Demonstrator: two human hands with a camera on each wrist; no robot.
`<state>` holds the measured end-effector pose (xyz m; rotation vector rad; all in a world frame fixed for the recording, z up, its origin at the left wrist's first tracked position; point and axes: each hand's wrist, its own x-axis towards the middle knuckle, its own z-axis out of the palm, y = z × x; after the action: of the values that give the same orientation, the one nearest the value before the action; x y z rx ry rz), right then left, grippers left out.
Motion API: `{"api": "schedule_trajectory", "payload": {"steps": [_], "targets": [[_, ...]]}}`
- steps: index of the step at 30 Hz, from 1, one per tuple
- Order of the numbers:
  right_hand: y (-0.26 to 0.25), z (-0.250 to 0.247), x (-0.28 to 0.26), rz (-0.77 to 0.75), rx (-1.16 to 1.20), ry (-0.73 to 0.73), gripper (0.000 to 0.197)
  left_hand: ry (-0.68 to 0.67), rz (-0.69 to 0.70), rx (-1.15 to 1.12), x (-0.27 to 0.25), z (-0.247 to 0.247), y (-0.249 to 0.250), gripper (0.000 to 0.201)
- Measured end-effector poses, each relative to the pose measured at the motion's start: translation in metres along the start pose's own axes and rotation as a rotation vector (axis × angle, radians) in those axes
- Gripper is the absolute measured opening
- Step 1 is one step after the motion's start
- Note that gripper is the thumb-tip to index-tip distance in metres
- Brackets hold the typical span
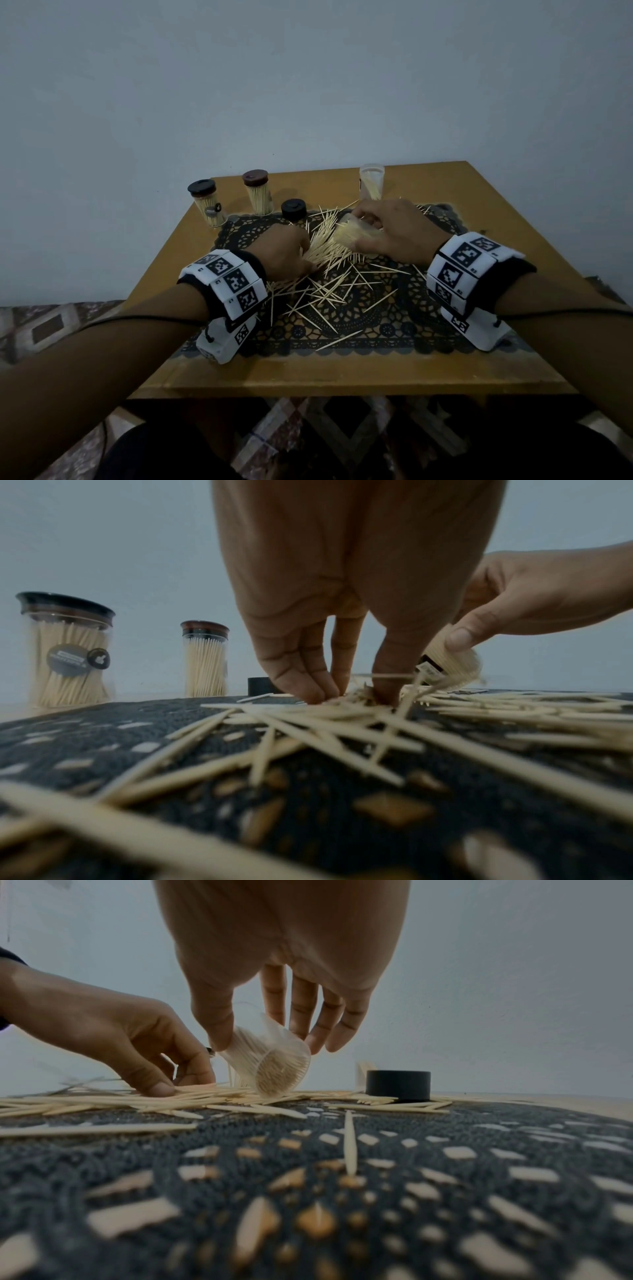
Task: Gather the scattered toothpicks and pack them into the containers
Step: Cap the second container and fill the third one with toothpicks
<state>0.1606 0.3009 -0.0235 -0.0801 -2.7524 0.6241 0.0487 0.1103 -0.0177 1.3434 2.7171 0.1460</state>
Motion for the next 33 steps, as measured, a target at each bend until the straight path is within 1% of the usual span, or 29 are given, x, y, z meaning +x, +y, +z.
{"api": "schedule_trajectory", "payload": {"steps": [4, 7, 10, 13, 18, 24, 29, 33], "targets": [[0.000, 0.000, 0.000, 0.009, 0.002, -0.003, 0.046, 0.058, 0.087, 0.017, -0.002, -0.003, 0.002, 0.023], [-0.001, 0.001, 0.000, 0.006, 0.000, -0.006, 0.045, 0.071, 0.121, -0.005, -0.003, -0.004, 0.002, 0.016], [-0.001, 0.000, 0.000, 0.009, -0.004, -0.009, 0.046, 0.092, 0.127, -0.030, -0.002, -0.001, -0.001, 0.015], [0.000, 0.000, 0.000, 0.009, 0.003, -0.009, 0.047, 0.096, 0.099, -0.098, -0.003, -0.003, -0.002, 0.015], [0.003, 0.001, 0.001, -0.008, -0.023, -0.007, 0.046, 0.189, 0.068, -0.145, -0.003, -0.007, -0.008, 0.014], [0.003, 0.002, 0.002, -0.027, -0.043, -0.010, 0.045, 0.155, 0.143, -0.176, -0.010, -0.023, -0.019, 0.013], [-0.003, -0.001, 0.000, -0.068, -0.033, -0.030, 0.043, 0.099, 0.217, -0.143, -0.010, -0.033, -0.006, 0.014], [-0.004, 0.001, 0.001, -0.111, -0.036, -0.026, 0.043, 0.033, 0.236, -0.181, 0.002, -0.036, 0.002, 0.013]]}}
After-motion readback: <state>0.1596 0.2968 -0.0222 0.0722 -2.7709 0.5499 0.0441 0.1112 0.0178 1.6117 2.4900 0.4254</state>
